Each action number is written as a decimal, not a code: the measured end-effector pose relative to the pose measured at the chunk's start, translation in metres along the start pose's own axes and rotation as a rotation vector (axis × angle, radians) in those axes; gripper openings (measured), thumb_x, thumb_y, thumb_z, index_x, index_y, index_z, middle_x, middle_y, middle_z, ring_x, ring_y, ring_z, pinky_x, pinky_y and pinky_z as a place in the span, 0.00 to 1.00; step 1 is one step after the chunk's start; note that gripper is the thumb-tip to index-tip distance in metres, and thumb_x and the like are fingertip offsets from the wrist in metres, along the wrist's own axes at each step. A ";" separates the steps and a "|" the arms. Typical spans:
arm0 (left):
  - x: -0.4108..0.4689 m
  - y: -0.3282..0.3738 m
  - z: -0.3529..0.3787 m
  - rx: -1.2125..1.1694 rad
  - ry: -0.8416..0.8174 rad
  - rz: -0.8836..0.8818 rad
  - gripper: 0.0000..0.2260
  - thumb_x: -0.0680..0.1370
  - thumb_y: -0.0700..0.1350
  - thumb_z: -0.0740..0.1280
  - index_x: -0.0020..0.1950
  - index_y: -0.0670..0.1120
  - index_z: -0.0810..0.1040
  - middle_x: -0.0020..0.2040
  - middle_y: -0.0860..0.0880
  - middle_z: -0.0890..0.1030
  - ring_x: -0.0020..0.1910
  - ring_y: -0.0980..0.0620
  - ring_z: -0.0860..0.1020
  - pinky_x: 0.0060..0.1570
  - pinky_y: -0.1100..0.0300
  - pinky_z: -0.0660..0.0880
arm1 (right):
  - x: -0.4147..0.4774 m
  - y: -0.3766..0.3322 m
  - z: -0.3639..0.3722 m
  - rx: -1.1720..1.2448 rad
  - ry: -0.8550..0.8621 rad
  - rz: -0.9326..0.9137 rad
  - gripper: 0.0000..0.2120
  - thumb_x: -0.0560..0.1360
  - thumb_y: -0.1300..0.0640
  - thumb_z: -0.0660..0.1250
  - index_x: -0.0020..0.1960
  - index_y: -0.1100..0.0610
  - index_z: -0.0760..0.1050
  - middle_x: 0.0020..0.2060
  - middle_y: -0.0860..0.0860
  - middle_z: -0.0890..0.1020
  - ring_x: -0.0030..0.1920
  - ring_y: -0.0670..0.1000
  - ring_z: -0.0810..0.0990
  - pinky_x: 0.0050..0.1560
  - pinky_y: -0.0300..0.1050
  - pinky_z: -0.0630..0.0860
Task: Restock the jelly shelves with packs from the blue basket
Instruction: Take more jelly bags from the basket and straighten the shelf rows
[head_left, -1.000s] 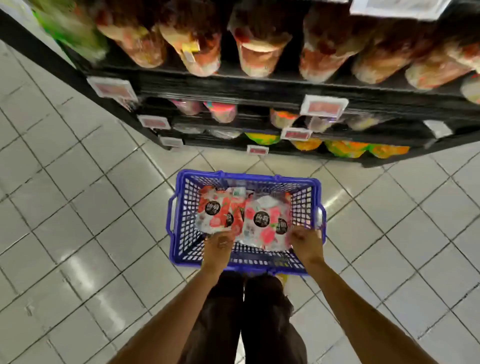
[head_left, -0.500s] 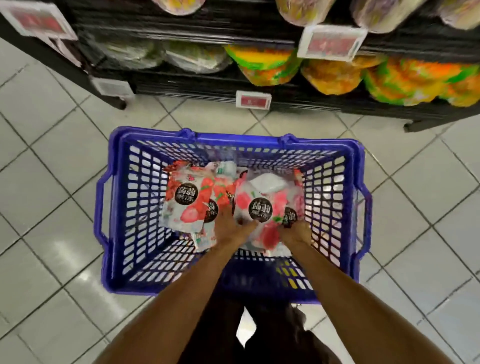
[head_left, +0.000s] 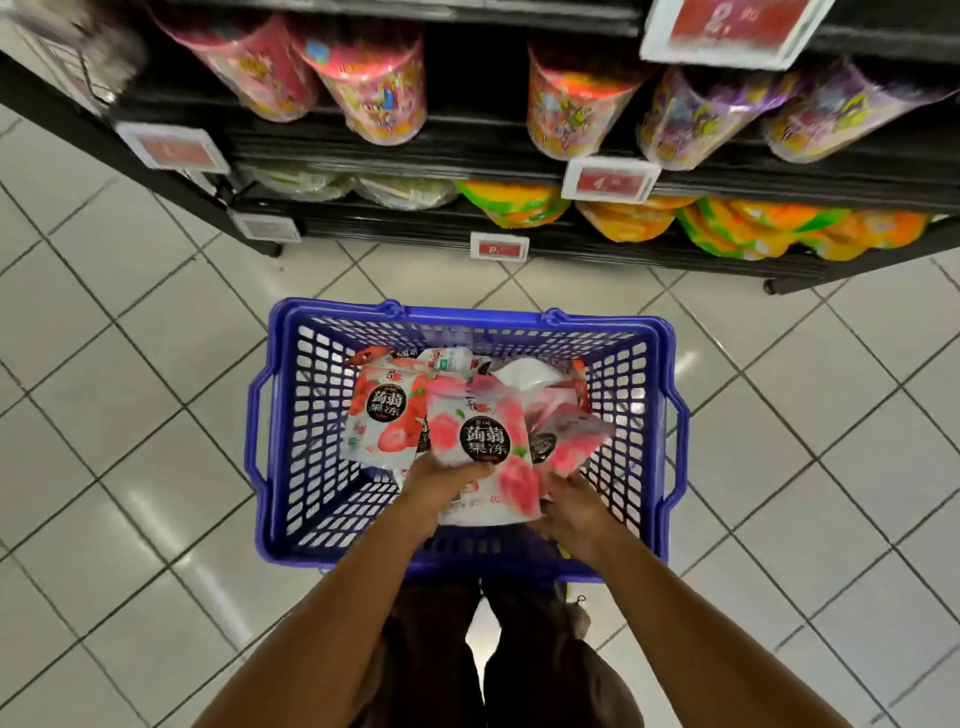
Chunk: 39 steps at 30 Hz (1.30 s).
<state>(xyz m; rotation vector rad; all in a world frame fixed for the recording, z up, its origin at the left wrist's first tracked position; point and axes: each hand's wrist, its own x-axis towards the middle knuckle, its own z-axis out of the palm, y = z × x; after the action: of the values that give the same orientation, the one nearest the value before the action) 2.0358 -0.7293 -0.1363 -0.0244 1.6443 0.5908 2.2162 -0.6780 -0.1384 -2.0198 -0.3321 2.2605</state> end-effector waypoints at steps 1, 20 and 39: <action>-0.017 0.007 -0.008 -0.036 -0.010 0.002 0.14 0.69 0.37 0.77 0.53 0.46 0.82 0.47 0.48 0.86 0.43 0.51 0.82 0.36 0.63 0.77 | -0.018 -0.002 0.002 0.039 0.007 -0.017 0.11 0.82 0.57 0.60 0.62 0.60 0.70 0.52 0.62 0.78 0.47 0.58 0.79 0.37 0.49 0.79; -0.459 0.276 -0.078 0.110 -0.272 0.568 0.31 0.59 0.44 0.81 0.61 0.52 0.79 0.54 0.47 0.85 0.56 0.45 0.83 0.57 0.48 0.77 | -0.493 -0.181 0.046 0.309 -0.238 -0.580 0.19 0.71 0.58 0.61 0.61 0.59 0.76 0.49 0.60 0.85 0.47 0.58 0.85 0.43 0.51 0.82; -0.668 0.410 -0.106 0.044 -0.361 1.232 0.31 0.58 0.52 0.84 0.59 0.50 0.80 0.54 0.42 0.85 0.53 0.40 0.83 0.48 0.44 0.82 | -0.711 -0.258 0.088 0.054 -0.183 -1.305 0.30 0.57 0.52 0.85 0.57 0.51 0.81 0.54 0.60 0.84 0.54 0.60 0.84 0.47 0.51 0.82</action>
<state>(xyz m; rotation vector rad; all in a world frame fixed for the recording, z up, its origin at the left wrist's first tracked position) 1.9121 -0.6275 0.6388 1.1253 1.1704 1.3710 2.1954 -0.5874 0.6175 -0.9534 -1.1465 1.4957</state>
